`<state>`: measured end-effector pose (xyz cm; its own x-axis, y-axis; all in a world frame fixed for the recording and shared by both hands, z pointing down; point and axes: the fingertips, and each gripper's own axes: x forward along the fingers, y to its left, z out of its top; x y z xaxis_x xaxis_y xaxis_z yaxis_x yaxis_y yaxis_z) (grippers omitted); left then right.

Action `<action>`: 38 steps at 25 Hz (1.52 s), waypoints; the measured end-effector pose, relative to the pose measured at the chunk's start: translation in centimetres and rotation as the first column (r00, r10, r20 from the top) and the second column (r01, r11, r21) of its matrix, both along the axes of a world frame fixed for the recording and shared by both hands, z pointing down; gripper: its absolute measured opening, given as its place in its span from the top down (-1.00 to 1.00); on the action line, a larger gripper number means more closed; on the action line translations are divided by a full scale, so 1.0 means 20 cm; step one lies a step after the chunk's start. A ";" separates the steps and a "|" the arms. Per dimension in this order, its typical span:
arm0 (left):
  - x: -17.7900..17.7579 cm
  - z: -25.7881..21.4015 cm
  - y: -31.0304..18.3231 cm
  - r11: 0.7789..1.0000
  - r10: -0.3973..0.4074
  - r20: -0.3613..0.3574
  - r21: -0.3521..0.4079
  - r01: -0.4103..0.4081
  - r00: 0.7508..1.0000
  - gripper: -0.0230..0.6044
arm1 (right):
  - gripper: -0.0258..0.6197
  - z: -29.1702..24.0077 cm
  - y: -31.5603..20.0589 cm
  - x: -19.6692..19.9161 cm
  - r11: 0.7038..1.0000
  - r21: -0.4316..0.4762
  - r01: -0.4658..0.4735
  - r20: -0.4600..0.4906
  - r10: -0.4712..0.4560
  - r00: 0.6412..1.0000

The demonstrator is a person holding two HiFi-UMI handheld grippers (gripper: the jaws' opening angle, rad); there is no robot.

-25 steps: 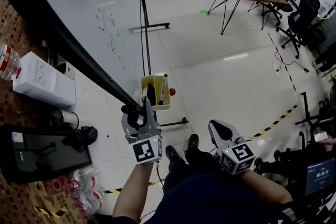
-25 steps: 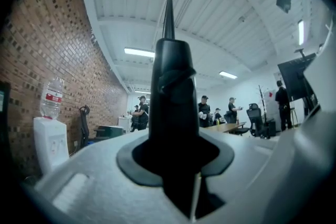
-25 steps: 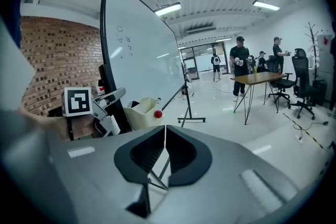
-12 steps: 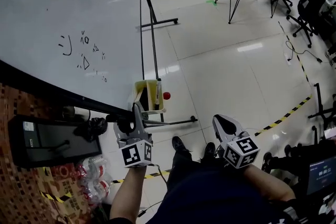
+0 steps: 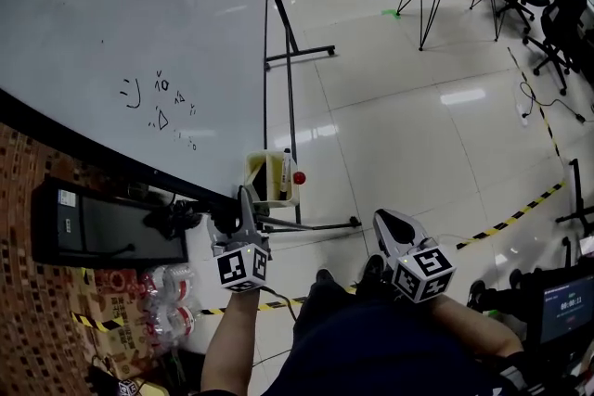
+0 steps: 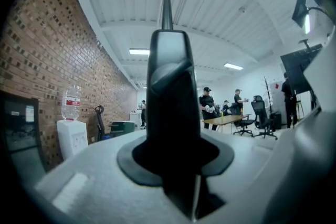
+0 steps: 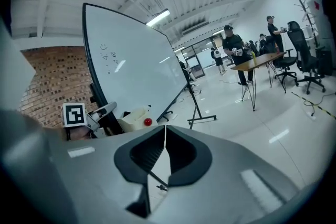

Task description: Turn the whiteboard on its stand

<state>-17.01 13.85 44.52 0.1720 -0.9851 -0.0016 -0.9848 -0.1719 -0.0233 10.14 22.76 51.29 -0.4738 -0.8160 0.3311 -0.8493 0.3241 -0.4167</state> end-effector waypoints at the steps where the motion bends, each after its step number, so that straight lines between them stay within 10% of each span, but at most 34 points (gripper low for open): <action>1: 0.00 0.00 0.01 1.000 0.002 -0.001 0.001 -0.002 1.000 0.48 | 0.87 -0.02 0.00 -0.02 1.000 0.018 0.007 -0.010 -0.007 1.000; 15: 0.13 -0.06 0.10 0.991 0.099 -0.054 0.092 -0.093 0.994 0.47 | 0.87 -0.13 0.34 -0.25 0.997 0.045 -0.067 -0.141 0.073 0.987; 38: 0.19 -0.04 0.43 0.998 0.067 -0.030 0.017 -0.066 0.997 0.48 | 0.87 -0.14 0.73 0.11 0.995 0.078 -0.063 -0.127 0.073 0.989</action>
<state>-13.24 22.48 43.68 0.2370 -0.9712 -0.0238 -0.9715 -0.2371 0.0031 12.35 37.43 48.52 -0.3737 -0.8693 0.3236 -0.9155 0.2896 -0.2792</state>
